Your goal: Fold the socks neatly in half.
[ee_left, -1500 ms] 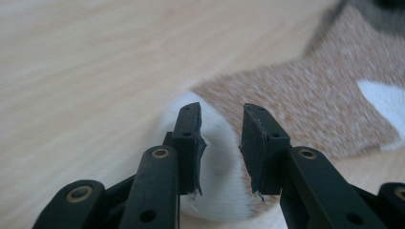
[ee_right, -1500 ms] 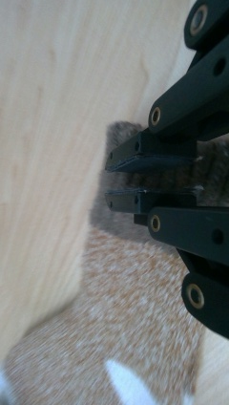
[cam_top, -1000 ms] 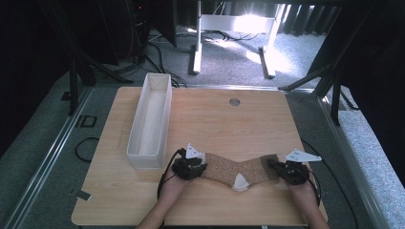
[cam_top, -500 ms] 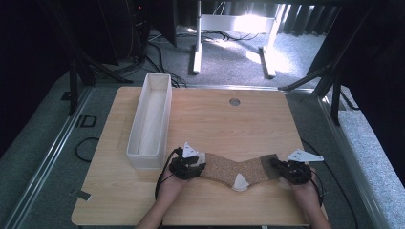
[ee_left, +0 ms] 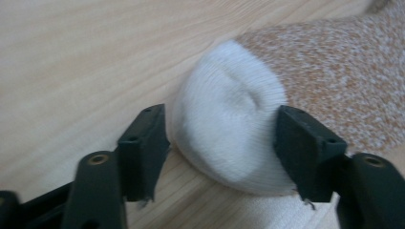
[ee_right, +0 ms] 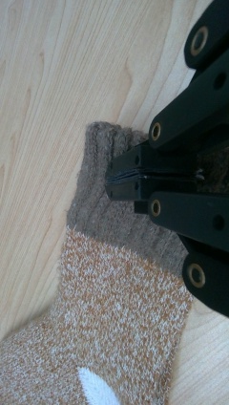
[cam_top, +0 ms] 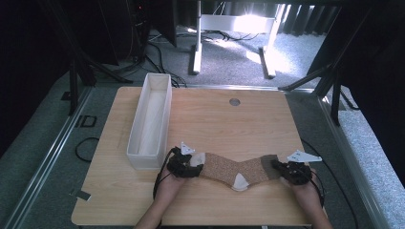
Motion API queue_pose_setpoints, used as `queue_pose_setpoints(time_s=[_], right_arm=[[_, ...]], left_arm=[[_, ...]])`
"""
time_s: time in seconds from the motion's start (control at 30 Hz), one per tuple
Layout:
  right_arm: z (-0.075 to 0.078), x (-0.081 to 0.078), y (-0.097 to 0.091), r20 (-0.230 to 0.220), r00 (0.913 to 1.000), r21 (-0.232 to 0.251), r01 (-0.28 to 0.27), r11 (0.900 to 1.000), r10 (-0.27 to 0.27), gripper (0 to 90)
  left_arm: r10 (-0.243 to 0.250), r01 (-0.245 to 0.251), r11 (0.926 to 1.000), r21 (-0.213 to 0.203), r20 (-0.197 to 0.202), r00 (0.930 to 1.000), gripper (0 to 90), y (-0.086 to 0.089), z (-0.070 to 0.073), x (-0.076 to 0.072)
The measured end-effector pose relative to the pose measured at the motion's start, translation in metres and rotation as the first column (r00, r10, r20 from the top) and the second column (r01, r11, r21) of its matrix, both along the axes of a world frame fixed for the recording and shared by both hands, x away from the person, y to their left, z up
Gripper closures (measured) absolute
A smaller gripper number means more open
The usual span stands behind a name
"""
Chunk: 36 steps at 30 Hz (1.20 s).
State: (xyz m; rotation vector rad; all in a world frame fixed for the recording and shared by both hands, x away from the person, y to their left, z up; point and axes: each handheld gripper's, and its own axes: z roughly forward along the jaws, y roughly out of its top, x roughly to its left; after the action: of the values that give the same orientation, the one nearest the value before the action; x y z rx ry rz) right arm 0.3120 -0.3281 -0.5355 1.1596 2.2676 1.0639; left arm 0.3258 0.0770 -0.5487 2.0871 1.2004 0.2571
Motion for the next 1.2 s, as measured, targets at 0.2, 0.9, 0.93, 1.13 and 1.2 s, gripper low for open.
queue_pose_setpoints(time_s=[0.2, 0.9, 0.93, 1.13, 1.2], right_arm=[[-0.001, 0.000, -0.001, 0.002, 1.0000, 0.010, -0.002, 0.9999, 0.002, 88.0], [-0.001, 0.000, 0.012, -0.001, 0.9989, 0.022, -0.046, 0.9987, 0.046, 89.7], [-0.002, 0.000, 0.011, -0.004, 0.9989, 0.028, -0.047, 0.9985, 0.047, 89.7], [-0.003, -0.001, 0.011, -0.007, 0.9989, 0.029, -0.046, 0.9985, 0.046, 89.9], [-0.004, 0.000, 0.011, -0.008, 0.9990, 0.032, -0.045, 0.9985, 0.045, 89.9]], left_arm=[[-0.050, 0.050, 0.9988, -0.001, -0.008, 0.9987, 41.5, -0.003, 0.000, 0.002], [-0.038, 0.037, 0.9988, 0.032, 0.022, 0.9990, 74.5, -0.003, 0.046, 0.004], [-0.038, 0.037, 0.9989, 0.028, 0.028, 0.9989, 74.4, -0.004, 0.049, 0.004], [-0.034, 0.034, 0.9993, 0.017, 0.040, 0.9986, 74.1, -0.014, 0.063, 0.003], [-0.032, 0.031, 0.9995, 0.009, 0.041, 0.9987, 74.1, -0.016, 0.065, 0.003]])
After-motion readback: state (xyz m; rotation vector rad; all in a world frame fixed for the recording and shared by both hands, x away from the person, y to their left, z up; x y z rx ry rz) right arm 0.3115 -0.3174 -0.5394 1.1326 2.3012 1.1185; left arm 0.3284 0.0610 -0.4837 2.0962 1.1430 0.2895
